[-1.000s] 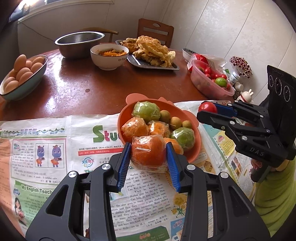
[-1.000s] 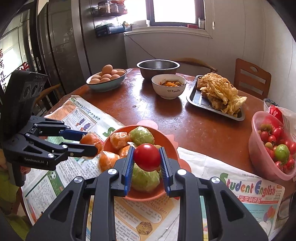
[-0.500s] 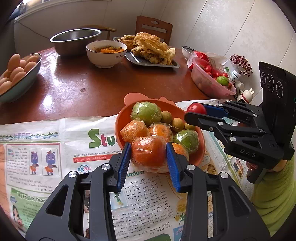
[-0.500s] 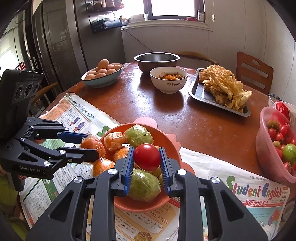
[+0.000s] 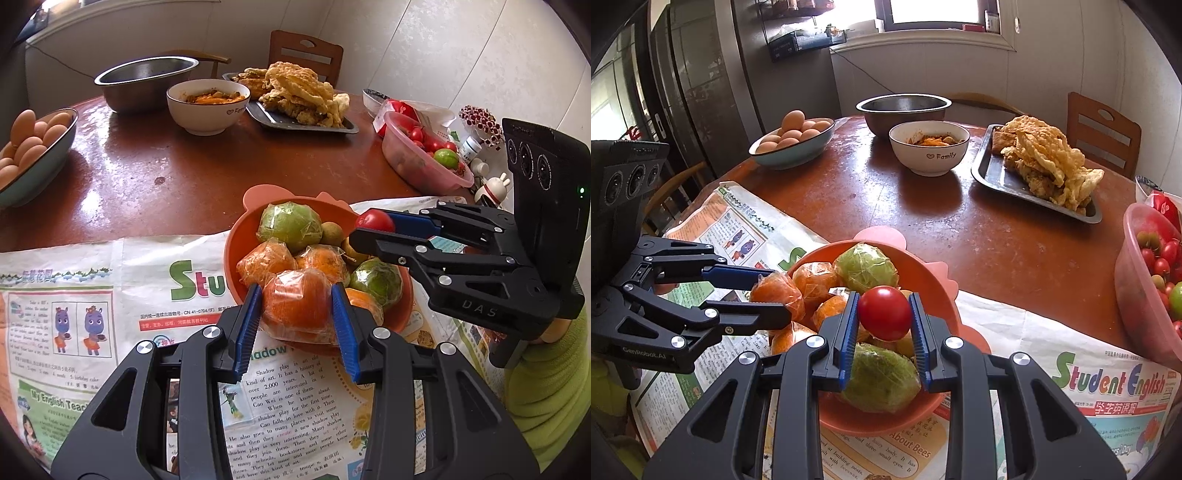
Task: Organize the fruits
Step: 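Lower both fruits into the plate and open the right tool, then the left tool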
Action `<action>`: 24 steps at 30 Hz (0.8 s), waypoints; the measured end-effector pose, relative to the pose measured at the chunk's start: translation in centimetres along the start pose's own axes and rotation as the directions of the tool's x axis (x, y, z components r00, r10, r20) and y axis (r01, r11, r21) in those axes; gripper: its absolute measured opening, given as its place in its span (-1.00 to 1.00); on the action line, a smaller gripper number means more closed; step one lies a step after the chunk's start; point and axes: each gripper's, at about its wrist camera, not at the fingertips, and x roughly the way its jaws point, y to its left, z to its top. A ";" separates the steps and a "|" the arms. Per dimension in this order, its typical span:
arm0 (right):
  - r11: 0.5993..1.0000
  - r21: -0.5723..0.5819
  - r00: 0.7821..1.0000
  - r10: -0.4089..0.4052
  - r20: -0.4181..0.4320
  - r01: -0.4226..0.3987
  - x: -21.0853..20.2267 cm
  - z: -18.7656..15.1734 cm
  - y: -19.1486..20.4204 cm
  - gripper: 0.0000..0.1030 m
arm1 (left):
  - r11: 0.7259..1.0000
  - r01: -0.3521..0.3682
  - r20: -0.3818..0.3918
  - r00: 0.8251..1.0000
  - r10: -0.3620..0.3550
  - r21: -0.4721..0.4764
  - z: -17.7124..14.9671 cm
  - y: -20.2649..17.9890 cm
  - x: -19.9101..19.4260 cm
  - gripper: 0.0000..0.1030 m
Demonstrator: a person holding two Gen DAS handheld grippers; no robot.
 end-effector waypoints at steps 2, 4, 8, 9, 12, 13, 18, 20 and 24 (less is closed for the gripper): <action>1.000 0.001 1.000 -0.003 -0.004 0.003 0.2 0.0 -0.1 -0.50 | 1.000 0.000 -0.003 1.000 0.000 0.001 0.0 0.0 0.2 -0.41; 1.000 0.000 1.000 -0.015 -0.010 0.015 0.4 0.0 -0.2 -0.50 | 1.000 -0.003 -0.003 1.000 0.003 0.002 0.0 0.0 0.3 -0.41; 1.000 0.004 1.000 -0.017 -0.017 0.017 0.7 -0.2 -0.3 -0.50 | 1.000 -0.011 -0.005 1.000 0.011 0.012 0.1 -0.3 0.6 -0.41; 1.000 0.006 1.000 -0.015 -0.018 0.015 0.8 -0.2 -0.3 -0.50 | 1.000 -0.010 -0.005 1.000 0.010 0.012 0.1 -0.2 0.6 -0.41; 1.000 0.006 1.000 -0.013 -0.020 0.013 0.9 -0.2 -0.2 -0.50 | 1.000 -0.009 -0.005 1.000 0.010 0.011 0.1 -0.2 0.6 -0.41; 1.000 0.006 1.000 -0.011 -0.021 0.012 0.9 -0.2 -0.2 -0.50 | 1.000 -0.010 -0.004 1.000 0.010 0.011 0.1 -0.2 0.6 -0.41; 1.000 0.015 1.000 -0.001 -0.027 0.002 1.1 -0.3 -0.1 -0.49 | 1.000 -0.009 -0.004 1.000 0.009 0.010 0.1 -0.3 0.5 -0.41; 1.000 0.017 1.000 0.001 -0.027 0.000 1.1 -0.4 -0.1 -0.47 | 1.000 -0.009 -0.004 1.000 0.009 0.008 0.1 -0.3 0.6 -0.41; 1.000 0.030 1.000 0.001 -0.006 -0.001 0.4 -0.3 -0.2 -0.13 | 1.000 -0.009 -0.004 1.000 0.009 0.009 0.1 -0.3 0.6 -0.41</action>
